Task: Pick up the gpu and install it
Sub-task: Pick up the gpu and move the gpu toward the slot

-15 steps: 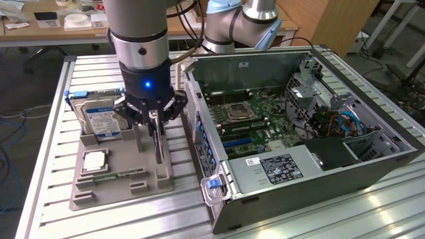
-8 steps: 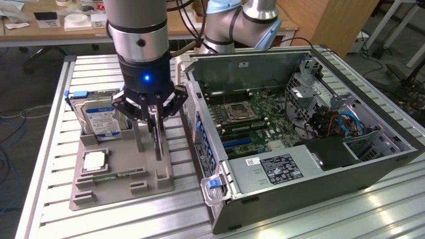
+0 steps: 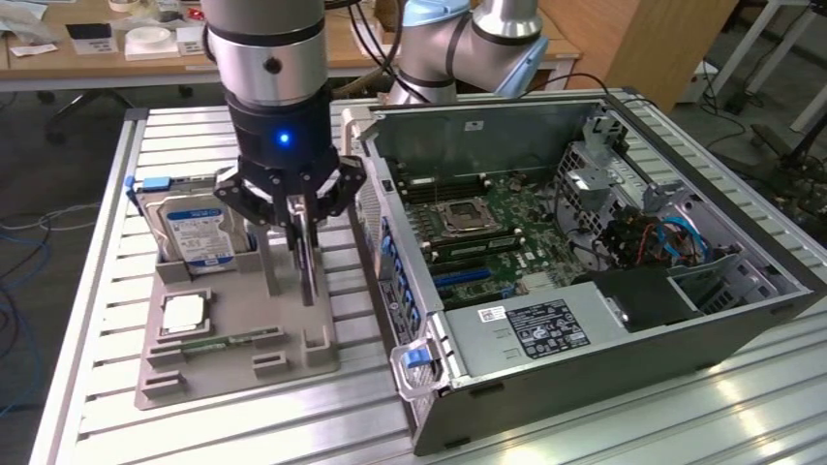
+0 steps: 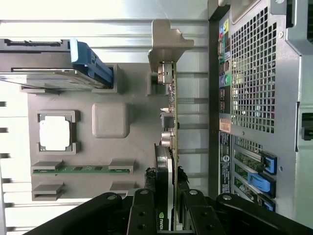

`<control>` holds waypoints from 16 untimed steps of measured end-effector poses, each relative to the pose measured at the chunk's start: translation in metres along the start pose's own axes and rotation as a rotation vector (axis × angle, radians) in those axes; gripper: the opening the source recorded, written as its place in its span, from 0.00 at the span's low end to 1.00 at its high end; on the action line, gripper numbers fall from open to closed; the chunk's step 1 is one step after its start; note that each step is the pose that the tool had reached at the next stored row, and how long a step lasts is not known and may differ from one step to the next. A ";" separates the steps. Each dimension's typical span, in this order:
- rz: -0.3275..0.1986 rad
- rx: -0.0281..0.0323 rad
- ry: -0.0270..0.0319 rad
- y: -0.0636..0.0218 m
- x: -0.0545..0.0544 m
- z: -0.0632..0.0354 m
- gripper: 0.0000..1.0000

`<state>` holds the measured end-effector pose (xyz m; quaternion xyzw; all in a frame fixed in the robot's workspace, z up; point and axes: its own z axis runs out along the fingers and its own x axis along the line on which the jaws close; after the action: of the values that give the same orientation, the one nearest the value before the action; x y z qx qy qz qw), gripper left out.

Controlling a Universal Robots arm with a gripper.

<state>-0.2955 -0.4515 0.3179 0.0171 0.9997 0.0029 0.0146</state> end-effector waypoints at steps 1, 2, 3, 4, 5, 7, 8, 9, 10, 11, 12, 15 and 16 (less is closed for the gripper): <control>0.000 0.0000 -0.0001 0.0000 0.000 -0.0020 0.27; 0.000 0.0000 0.0000 0.0000 0.000 -0.0041 0.27; 0.000 0.0000 0.0000 0.0000 0.000 -0.0063 0.27; 0.000 0.0000 -0.0001 0.0000 0.000 -0.0085 0.27; 0.000 0.0000 0.0000 0.0001 0.000 -0.0107 0.27; 0.000 0.0000 0.0000 0.0001 0.000 -0.0150 0.27; 0.000 0.0000 0.0000 0.0001 -0.001 -0.0191 0.27; 0.000 -0.0001 0.0000 0.0001 -0.001 -0.0216 0.27; -0.001 0.0000 0.0000 0.0001 -0.001 -0.0243 0.27; -0.001 0.0000 0.0000 0.0002 -0.001 -0.0269 0.27; -0.001 0.0000 0.0000 0.0002 -0.001 -0.0296 0.27; -0.002 0.0002 0.0000 0.0002 -0.001 -0.0375 0.27; -0.002 0.0001 -0.0001 0.0002 -0.001 -0.0398 0.27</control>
<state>-0.2954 -0.4515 0.3576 0.0161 0.9998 0.0028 0.0147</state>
